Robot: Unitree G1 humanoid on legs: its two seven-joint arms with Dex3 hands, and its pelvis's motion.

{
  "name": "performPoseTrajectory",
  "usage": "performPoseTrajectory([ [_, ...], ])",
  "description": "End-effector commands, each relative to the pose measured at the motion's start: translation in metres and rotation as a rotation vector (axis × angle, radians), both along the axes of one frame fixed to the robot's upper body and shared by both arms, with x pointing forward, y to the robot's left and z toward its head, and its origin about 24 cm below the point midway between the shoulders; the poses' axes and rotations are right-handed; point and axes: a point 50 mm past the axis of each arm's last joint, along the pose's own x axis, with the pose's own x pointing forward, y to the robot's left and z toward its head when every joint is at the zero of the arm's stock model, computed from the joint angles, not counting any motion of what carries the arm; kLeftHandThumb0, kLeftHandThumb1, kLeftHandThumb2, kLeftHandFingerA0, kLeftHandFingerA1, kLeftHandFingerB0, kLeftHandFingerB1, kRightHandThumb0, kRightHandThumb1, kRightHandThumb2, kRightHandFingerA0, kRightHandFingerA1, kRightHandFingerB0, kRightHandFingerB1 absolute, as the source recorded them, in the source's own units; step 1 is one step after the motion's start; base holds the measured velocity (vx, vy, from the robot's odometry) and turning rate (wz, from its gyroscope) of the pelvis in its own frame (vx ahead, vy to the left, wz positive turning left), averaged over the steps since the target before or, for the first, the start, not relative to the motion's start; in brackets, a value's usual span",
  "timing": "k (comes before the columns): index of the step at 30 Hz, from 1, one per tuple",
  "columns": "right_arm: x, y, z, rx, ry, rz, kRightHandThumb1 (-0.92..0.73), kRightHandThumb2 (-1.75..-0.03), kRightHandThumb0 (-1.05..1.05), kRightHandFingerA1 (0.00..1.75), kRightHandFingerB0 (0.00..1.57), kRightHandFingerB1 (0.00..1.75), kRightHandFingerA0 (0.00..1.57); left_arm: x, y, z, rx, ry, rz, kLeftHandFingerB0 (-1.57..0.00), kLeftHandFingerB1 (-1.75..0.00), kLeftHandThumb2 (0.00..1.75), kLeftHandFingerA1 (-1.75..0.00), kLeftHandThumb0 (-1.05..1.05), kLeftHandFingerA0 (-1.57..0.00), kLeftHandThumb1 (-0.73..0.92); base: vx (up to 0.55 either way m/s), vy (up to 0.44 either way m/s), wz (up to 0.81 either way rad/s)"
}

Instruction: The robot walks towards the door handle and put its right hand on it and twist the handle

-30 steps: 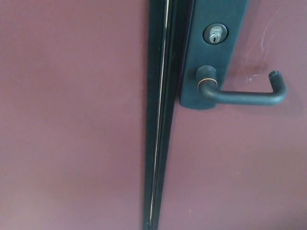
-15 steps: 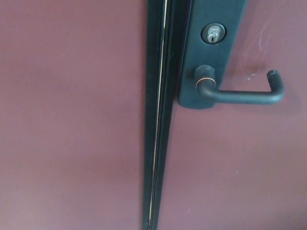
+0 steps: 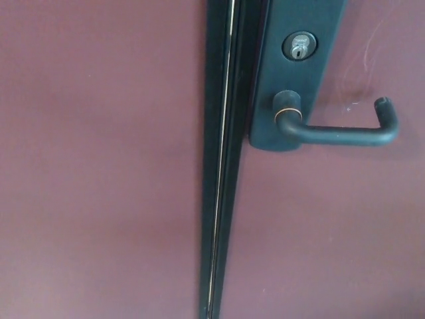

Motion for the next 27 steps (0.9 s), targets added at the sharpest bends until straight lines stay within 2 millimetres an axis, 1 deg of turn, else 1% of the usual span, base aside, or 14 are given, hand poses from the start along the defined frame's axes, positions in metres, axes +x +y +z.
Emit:
performPoseTrajectory([
  [1,-0.002,0.002,-0.005,-0.02,0.035,0.008,-0.62,-0.58,-0.25,0.39,0.37,0.36,0.41,0.0,0.001,0.001,-0.012,0.008,-0.017,-0.45,-0.48,0.66,-0.55,-0.34,-0.56,0.39,0.0,0.0,0.0],
  [2,-0.001,0.002,-0.005,-0.019,0.033,0.009,-0.62,-0.58,-0.25,0.39,0.38,0.37,0.4,0.001,0.002,0.001,-0.01,0.006,-0.016,-0.49,-0.41,0.54,-0.48,-0.26,-0.6,0.47,0.0,0.0,0.0],
  [4,0.0,0.003,-0.006,-0.018,0.032,0.012,-0.62,-0.58,-0.25,0.39,0.38,0.37,0.4,0.003,0.002,0.002,-0.005,0.002,-0.017,-0.49,-0.41,0.54,-0.48,-0.26,-0.6,0.47,0.0,0.0,0.0],
  [5,0.0,0.003,-0.005,-0.018,0.031,0.013,-0.58,-0.66,-0.32,0.43,0.37,0.42,0.38,0.003,0.001,0.002,-0.004,0.002,-0.019,-0.49,-0.41,0.54,-0.48,-0.26,-0.6,0.47,0.0,0.0,0.0],
  [11,-0.001,0.002,-0.006,-0.017,0.034,0.015,-0.58,-0.66,-0.32,0.43,0.37,0.42,0.38,0.003,0.0,0.001,-0.007,0.006,-0.019,-0.49,-0.41,0.54,-0.48,-0.26,-0.6,0.47,0.0,0.0,0.0],
  [12,-0.004,0.004,-0.009,-0.015,0.051,0.021,-0.58,-0.66,-0.32,0.43,0.37,0.42,0.38,0.004,0.0,0.002,-0.013,-0.001,-0.023,-0.44,-0.48,0.67,-0.55,-0.36,-0.56,0.39,0.0,0.0,0.0],
  [14,-0.004,0.004,-0.009,-0.015,0.05,0.021,-0.58,-0.66,-0.32,0.43,0.37,0.42,0.38,0.004,0.0,0.002,-0.013,-0.001,-0.023,-0.44,-0.48,0.67,-0.55,-0.36,-0.56,0.39,0.0,0.0,0.0],
  [16,-0.004,0.006,-0.015,-0.015,0.082,0.033,-0.58,-0.66,-0.32,0.43,0.38,0.42,0.38,0.006,0.0,0.002,-0.019,-0.012,-0.021,-0.44,-0.48,0.67,-0.55,-0.36,-0.56,0.39,0.0,0.0,0.0],
  [19,-0.003,0.006,-0.016,-0.017,0.082,0.034,-0.58,-0.66,-0.32,0.43,0.38,0.42,0.38,0.006,0.0,0.002,-0.019,-0.012,-0.021,-0.44,-0.48,0.67,-0.55,-0.36,-0.56,0.39,0.0,0.0,0.0],
  [20,-0.002,0.006,-0.017,-0.022,0.088,0.042,-0.58,-0.66,-0.32,0.43,0.38,0.42,0.38,0.01,0.001,0.003,-0.009,-0.017,-0.035,-0.49,-0.4,0.54,-0.48,-0.28,-0.61,0.47,0.0,0.0,0.0],
  [22,-0.002,0.006,-0.017,-0.023,0.087,0.042,-0.58,-0.66,-0.32,0.43,0.38,0.42,0.38,0.01,0.001,0.004,-0.009,-0.017,-0.035,-0.49,-0.4,0.54,-0.48,-0.28,-0.61,0.47,0.0,0.0,0.0],
  [23,-0.003,0.006,-0.017,-0.024,0.09,0.045,-0.58,-0.66,-0.33,0.43,0.38,0.42,0.38,0.01,0.001,0.003,-0.009,-0.016,-0.032,-0.44,-0.48,0.67,-0.55,-0.36,-0.56,0.39,0.0,0.0,0.0],
  [27,-0.002,0.005,-0.017,-0.028,0.094,0.048,-0.58,-0.66,-0.33,0.43,0.38,0.42,0.38,0.011,0.001,0.004,-0.007,-0.014,-0.034,-0.44,-0.48,0.67,-0.55,-0.36,-0.56,0.39,0.01,-0.054,0.13],
])
